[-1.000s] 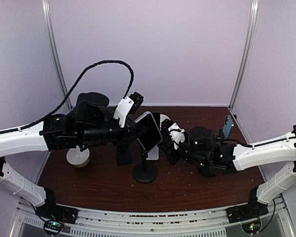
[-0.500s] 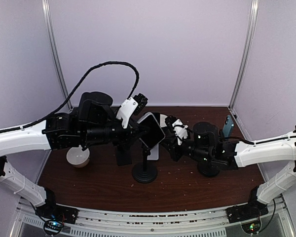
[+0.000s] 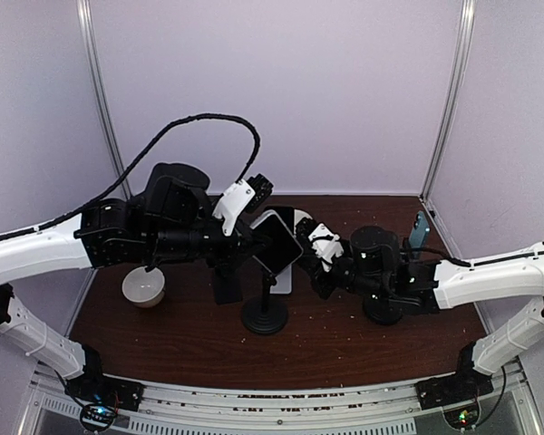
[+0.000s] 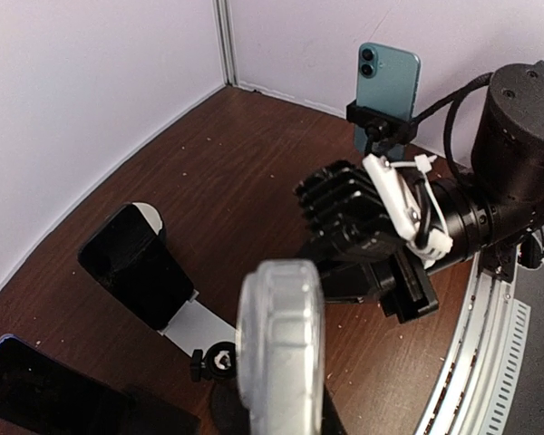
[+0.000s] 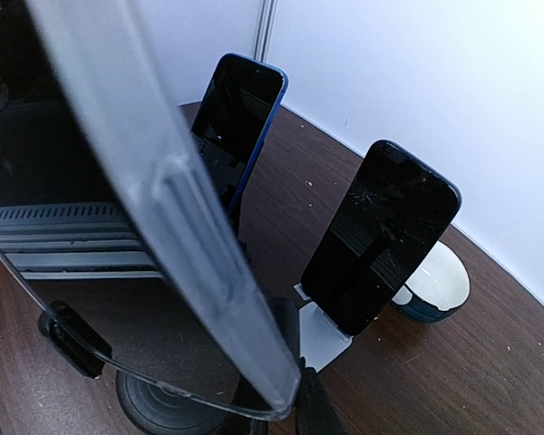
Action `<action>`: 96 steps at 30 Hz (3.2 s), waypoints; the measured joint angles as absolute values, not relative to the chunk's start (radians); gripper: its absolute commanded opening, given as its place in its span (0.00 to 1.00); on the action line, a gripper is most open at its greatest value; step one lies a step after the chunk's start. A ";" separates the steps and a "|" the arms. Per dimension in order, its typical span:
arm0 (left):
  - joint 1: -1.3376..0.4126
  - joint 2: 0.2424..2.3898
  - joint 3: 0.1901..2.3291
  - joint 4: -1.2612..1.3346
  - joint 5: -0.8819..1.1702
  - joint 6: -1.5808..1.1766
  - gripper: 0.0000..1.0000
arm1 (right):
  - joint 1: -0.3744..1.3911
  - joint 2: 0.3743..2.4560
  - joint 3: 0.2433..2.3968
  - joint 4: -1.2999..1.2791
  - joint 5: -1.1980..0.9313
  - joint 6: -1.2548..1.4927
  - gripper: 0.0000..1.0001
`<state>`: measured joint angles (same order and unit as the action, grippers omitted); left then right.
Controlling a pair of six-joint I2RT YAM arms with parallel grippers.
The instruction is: Place the phone on the phone stand
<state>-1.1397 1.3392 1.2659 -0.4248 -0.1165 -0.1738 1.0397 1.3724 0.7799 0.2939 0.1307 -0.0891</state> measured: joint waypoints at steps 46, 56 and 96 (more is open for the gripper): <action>-1.081 1.427 1.361 -0.868 -0.007 0.026 0.00 | 1.042 1.233 0.776 0.267 0.041 -0.104 0.33; -1.081 1.417 1.419 -0.814 0.120 0.169 0.00 | 0.996 1.138 0.862 0.038 -0.155 -0.169 0.78; -0.996 1.069 0.726 0.031 0.157 0.038 0.98 | 0.913 1.489 1.141 -0.173 -0.783 -0.340 0.00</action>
